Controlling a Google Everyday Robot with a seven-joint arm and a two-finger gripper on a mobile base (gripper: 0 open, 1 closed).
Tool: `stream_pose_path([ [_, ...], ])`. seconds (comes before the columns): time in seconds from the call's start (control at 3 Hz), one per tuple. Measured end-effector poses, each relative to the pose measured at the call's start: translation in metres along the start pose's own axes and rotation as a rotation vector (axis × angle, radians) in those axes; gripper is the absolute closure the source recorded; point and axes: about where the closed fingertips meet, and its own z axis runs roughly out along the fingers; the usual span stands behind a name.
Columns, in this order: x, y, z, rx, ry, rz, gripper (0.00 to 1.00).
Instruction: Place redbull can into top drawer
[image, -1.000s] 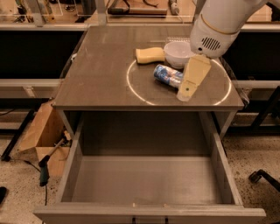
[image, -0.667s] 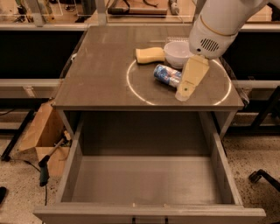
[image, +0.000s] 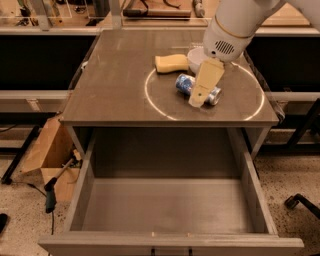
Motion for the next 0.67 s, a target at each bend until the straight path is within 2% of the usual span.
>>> stream_pose_path([
  [0.33,-0.014,-0.015,0.012,-0.003,-0.011,-0.024,0.0],
  [0.67,-0.02,-0.022,0.022,-0.02,-0.012,-0.034,0.0],
])
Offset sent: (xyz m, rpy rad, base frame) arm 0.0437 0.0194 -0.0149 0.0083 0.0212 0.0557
